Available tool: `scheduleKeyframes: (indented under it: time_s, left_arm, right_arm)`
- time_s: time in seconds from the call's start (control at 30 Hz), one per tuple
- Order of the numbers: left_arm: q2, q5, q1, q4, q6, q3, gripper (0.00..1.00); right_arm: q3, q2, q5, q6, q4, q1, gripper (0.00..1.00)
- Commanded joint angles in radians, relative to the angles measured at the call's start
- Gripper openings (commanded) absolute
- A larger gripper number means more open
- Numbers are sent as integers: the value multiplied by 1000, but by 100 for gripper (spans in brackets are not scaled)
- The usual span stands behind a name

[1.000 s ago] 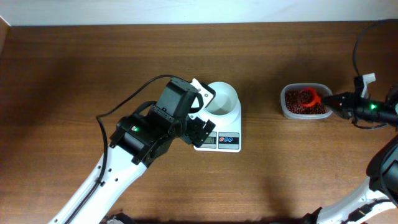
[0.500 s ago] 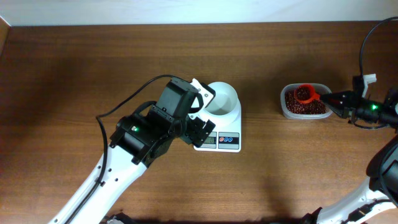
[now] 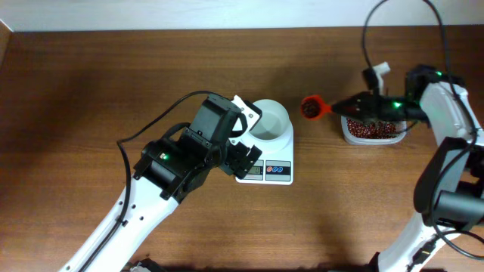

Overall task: Scoop item into bowl and weigh 50g on scale
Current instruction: 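Carry filled scoop over white bowl and tip beans in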

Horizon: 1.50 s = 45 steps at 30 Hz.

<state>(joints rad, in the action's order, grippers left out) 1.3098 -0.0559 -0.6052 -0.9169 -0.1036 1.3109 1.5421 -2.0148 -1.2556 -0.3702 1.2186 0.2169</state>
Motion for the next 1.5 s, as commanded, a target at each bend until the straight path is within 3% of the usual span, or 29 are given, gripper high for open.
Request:
scheduleKeyframes:
  time_s: [0.0, 0.13, 0.27, 0.5, 0.73, 1.13, 1.47]
  left_arm:
    - [0, 14, 6, 3, 13, 16, 99]
    - [0, 14, 6, 3, 13, 16, 99]
    - [0, 14, 6, 3, 13, 16, 99]
    - [0, 14, 6, 2, 13, 16, 99]
    - [0, 14, 6, 3, 13, 16, 99]
    - [0, 14, 6, 2, 13, 16, 99]
    - [0, 14, 6, 2, 13, 16, 99]
  right_arm:
    - [45, 30, -19, -11, -14, -81, 4]
    - [47, 30, 1, -9, -62, -153, 4]
    - [47, 30, 178, 148, -181, -214, 4]
    - [48, 30, 332, 150, -252, -301, 4]
    - [48, 30, 364, 138, -375, -340, 4]
    - [48, 34, 481, -124, -404, -410, 4]
    - [48, 157, 728, -200, -408, -480, 4]
